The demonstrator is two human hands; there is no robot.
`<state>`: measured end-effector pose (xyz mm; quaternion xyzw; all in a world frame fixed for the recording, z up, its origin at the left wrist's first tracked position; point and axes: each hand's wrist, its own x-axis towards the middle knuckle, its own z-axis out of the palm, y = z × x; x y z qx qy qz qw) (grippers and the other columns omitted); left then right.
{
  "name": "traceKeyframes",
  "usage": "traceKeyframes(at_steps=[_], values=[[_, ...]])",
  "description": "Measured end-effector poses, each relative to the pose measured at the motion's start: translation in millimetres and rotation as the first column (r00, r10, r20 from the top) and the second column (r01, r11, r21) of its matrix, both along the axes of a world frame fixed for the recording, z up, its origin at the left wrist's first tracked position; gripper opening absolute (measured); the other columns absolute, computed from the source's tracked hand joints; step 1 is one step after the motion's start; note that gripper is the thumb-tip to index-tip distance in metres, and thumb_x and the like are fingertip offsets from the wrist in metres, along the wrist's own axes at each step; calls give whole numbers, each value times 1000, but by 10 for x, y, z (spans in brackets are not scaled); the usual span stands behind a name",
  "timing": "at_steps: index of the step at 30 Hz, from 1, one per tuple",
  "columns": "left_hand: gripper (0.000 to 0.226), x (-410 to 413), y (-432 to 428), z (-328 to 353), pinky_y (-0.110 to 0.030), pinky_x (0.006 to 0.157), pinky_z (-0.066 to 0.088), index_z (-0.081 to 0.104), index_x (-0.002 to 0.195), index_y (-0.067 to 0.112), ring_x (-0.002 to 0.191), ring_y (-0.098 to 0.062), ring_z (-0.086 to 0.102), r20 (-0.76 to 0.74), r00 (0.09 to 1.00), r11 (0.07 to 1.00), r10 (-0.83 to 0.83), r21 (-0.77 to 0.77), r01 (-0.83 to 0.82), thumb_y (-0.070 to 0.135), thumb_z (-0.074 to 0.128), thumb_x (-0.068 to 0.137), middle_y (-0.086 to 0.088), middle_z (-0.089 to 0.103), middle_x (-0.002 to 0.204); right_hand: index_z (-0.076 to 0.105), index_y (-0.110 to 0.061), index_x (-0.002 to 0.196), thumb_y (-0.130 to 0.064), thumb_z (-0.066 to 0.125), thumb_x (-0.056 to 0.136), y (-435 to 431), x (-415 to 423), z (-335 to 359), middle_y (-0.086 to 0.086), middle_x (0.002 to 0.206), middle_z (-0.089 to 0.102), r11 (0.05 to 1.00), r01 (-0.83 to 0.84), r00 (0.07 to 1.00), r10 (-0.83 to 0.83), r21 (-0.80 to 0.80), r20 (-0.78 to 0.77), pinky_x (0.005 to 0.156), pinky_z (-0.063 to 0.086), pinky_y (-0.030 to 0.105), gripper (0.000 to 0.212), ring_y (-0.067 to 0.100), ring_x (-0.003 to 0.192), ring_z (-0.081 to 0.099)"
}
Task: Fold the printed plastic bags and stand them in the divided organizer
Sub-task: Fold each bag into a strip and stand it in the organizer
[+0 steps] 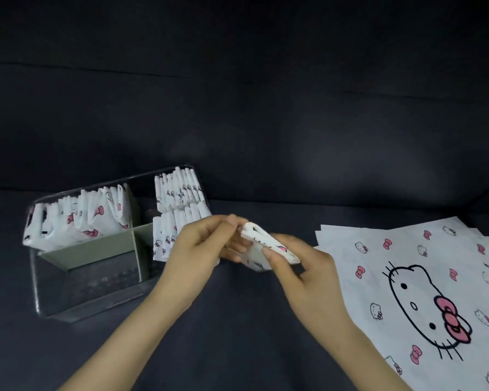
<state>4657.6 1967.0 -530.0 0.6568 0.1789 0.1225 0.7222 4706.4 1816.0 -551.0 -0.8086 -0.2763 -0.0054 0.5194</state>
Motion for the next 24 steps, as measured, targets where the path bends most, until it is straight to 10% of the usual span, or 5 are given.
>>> traceKeyframes(at_steps=[5,11,14,24], values=[[15,-264,654,7,-11,76,47,67,99,31,89,-5,63,68,991,906,119,401,-136,20,59,93,8,71,91,67,-29,87,-11,60,91,237,-29,299,-14,79,68,993,42,982,-20,114,-187,57,43,12,19,0,67,58],[47,-329,1589,-324,-57,105,30,73,108,28,123,-42,48,-47,967,257,249,966,-19,51,37,88,-17,56,131,63,-24,85,-10,59,90,913,58,431,-5,79,66,993,30,979,-6,113,-203,54,45,22,16,12,63,56],[51,-283,1789,-562,-68,107,10,73,107,33,133,-47,37,-178,953,202,246,971,129,54,30,90,-22,47,140,62,-24,89,-10,58,90,1310,142,480,-4,75,65,994,18,986,0,104,-167,54,45,19,15,3,61,56],[62,-618,2186,-774,-72,104,12,72,108,33,127,-46,45,-93,941,103,326,993,63,55,15,99,-19,55,133,58,-15,106,-15,52,92,2368,-16,224,-4,75,62,996,16,999,-18,-90,-29,66,46,30,15,14,72,57]])
